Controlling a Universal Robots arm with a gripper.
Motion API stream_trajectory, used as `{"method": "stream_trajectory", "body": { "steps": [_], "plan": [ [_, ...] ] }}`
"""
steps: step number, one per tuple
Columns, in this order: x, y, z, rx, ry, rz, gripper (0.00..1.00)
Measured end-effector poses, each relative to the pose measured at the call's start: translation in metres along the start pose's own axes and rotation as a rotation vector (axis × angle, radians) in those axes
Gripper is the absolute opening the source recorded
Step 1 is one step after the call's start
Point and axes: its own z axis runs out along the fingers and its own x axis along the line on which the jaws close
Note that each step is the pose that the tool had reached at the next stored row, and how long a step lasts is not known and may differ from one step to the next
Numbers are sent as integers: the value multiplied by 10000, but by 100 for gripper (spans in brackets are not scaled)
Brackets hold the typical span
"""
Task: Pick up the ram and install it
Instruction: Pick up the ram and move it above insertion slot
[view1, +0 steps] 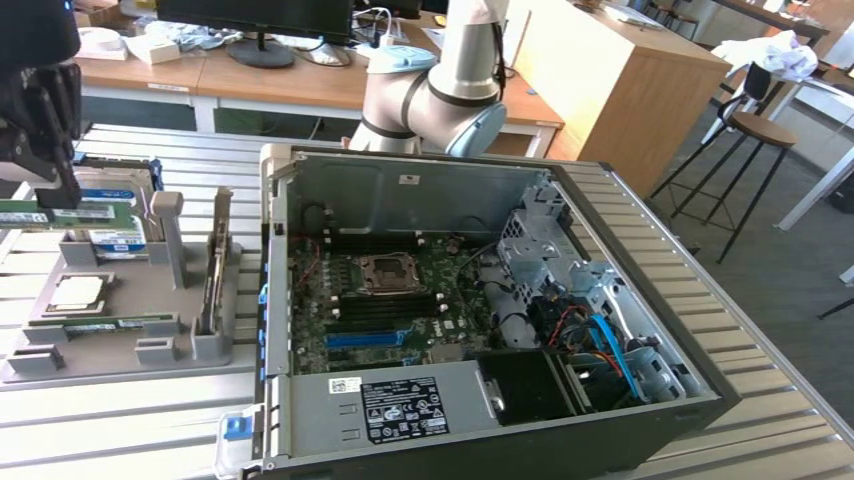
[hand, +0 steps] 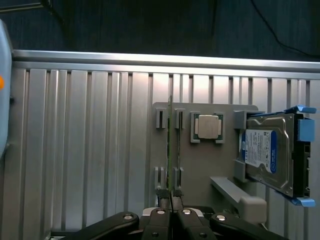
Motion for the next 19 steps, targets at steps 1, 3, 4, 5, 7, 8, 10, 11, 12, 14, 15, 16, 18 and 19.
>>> {"method": "stream_trajectory", "body": {
  "steps": [1, 3, 4, 5, 7, 8, 10, 11, 12, 14, 15, 16, 18, 19],
  "plan": [
    [0, 0, -12, 0, 0, 0, 11],
    [-1, 1, -33, 1, -1, 1, 11],
    [-1, 2, -36, 1, -1, 2, 11],
    [-1, 1, -36, 1, -1, 1, 11],
    [-1, 1, -37, 1, -1, 2, 11],
    [-1, 1, -37, 1, -1, 1, 11],
    [-1, 1, -37, 0, 0, 2, 11],
    [-1, 1, -40, -1, 0, 1, 11],
    [-1, 2, -51, -4, 3, 2, 11],
    [-2, 3, -82, -1, 1, 2, 11],
    [-2, 4, -92, 0, 0, 2, 11],
    [-2, 3, -93, 1, -1, 1, 11],
    [-2, 4, -93, 1, -1, 2, 11],
    [-3, 1, -97, -1, -1, 2, 11]
  ]
}}
